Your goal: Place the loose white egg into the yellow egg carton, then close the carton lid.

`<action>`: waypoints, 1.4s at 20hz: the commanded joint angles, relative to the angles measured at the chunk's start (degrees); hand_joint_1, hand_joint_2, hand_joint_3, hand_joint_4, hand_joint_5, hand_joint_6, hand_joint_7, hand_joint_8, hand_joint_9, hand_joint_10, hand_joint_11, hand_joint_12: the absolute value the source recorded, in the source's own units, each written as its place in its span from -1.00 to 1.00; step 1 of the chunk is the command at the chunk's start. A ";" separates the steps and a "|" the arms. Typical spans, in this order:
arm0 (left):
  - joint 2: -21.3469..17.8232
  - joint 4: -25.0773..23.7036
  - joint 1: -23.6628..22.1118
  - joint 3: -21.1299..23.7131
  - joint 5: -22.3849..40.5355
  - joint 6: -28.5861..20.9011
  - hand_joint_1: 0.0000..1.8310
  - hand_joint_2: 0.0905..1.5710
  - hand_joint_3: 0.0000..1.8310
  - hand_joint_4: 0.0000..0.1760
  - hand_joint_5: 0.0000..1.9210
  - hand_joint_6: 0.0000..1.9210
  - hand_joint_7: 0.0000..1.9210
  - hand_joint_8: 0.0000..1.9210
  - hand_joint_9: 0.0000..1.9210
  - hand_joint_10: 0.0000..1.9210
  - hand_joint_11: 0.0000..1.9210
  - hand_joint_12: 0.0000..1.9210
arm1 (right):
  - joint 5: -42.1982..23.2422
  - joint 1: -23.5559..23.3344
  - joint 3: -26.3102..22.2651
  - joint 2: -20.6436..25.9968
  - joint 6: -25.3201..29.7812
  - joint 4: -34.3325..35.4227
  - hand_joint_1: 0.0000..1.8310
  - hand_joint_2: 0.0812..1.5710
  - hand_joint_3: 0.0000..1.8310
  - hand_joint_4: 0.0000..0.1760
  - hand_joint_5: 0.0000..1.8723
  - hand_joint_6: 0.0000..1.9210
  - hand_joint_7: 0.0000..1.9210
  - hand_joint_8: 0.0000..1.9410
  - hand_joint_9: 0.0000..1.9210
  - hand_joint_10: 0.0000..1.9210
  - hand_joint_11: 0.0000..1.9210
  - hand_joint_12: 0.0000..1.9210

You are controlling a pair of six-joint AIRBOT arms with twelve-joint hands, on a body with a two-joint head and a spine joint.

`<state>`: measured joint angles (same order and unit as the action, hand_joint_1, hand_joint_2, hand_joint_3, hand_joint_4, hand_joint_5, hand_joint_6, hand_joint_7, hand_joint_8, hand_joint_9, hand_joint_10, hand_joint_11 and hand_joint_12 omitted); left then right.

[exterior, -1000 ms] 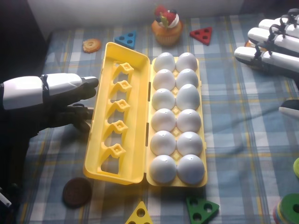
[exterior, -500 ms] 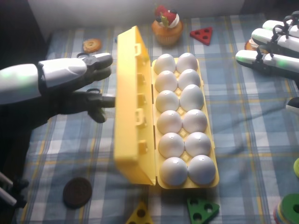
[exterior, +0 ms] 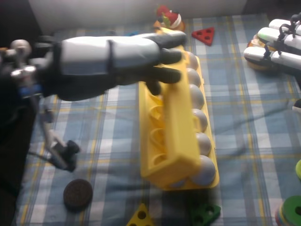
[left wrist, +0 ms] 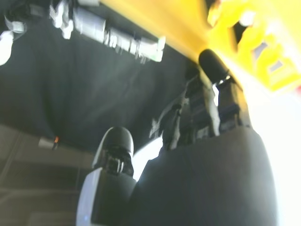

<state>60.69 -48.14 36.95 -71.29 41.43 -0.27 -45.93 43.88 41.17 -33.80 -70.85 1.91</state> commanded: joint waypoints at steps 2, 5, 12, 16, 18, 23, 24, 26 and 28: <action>2.69 -4.60 -0.90 -2.08 -1.44 -4.93 -1.00 0.69 -1.00 -0.45 -1.00 -1.00 -0.94 -0.99 -0.68 -0.99 -1.00 0.65 | -7.16 -0.43 -0.03 0.38 -0.43 0.41 -0.25 0.71 -1.00 0.08 -1.00 -1.00 -1.00 -1.00 -1.00 -1.00 -1.00 -0.16; 5.08 -12.43 -2.47 -3.32 -2.90 -10.08 -1.00 0.72 -0.99 -0.56 -1.00 -1.00 -0.98 -1.00 -0.66 -0.98 -1.00 0.66 | -7.16 -0.36 -0.05 0.40 -0.43 0.41 -0.28 0.72 -1.00 -0.17 -1.00 -1.00 -1.00 -1.00 -1.00 -1.00 -1.00 -0.11; -0.71 -13.32 -6.60 1.04 -1.42 -6.98 -1.00 0.69 -1.00 -0.26 -1.00 -1.00 -0.98 -0.99 -0.71 -0.98 -1.00 0.71 | -7.38 -0.10 -0.34 0.84 -0.43 0.60 -0.26 0.72 -1.00 -0.38 -1.00 -1.00 -1.00 -1.00 -1.00 -1.00 -1.00 -0.30; -6.68 -7.49 -7.46 5.88 2.07 0.98 -1.00 0.75 -0.99 0.28 -1.00 -1.00 -1.00 -1.00 -0.88 -0.99 -1.00 0.32 | -7.88 0.12 -0.68 1.38 -0.43 0.84 -0.28 0.75 -0.99 -0.25 -1.00 -1.00 -1.00 -1.00 -0.99 -1.00 -1.00 -0.45; -11.10 -3.50 -7.26 8.95 3.01 6.48 -0.99 0.81 -0.99 -0.40 -1.00 -1.00 -1.00 -1.00 -0.89 -0.99 -1.00 0.19 | -9.38 0.68 -1.25 2.26 -0.51 1.34 -0.21 0.75 -1.00 -0.23 -1.00 -1.00 -1.00 -1.00 -0.99 -1.00 -1.00 -0.56; -18.33 19.27 -1.00 13.46 7.80 28.45 -0.75 0.80 -1.00 -0.87 -0.90 -0.98 -0.80 -0.97 -0.76 -0.93 -1.00 0.33 | -16.04 3.77 -2.92 4.37 -2.92 4.83 -0.33 0.77 -0.99 -0.39 -1.00 -1.00 -1.00 -1.00 -0.99 -0.99 -1.00 -0.58; -18.95 25.25 1.55 13.89 10.29 33.22 -0.71 0.78 -1.00 -0.93 -0.91 -0.99 -0.81 -0.98 -0.79 -0.94 -1.00 0.33 | -17.71 4.08 -3.05 4.39 -3.26 5.52 -0.35 0.76 -1.00 -0.47 -1.00 -1.00 -1.00 -1.00 -1.00 -1.00 -1.00 -0.65; -19.09 35.96 6.52 14.58 16.95 40.95 -0.80 0.70 -1.00 -1.00 -1.00 -1.00 -0.98 -1.00 -0.98 -1.00 -1.00 -0.58 | -20.26 4.57 -3.24 4.36 -3.81 6.78 -0.45 0.63 -1.00 -0.60 -1.00 -1.00 -1.00 -1.00 -1.00 -1.00 -1.00 -0.94; -19.22 42.23 10.68 14.99 22.99 44.01 -0.73 0.61 -1.00 -1.00 -1.00 -1.00 -1.00 -1.00 -1.00 -1.00 -1.00 -0.98 | -22.43 4.88 -3.20 4.19 -3.82 7.54 -0.46 0.54 -1.00 -0.43 -1.00 -1.00 -1.00 -1.00 -1.00 -1.00 -1.00 -1.00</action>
<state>41.63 -7.49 48.86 -56.29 54.94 44.07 -60.14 49.23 37.85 -29.76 -74.46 8.71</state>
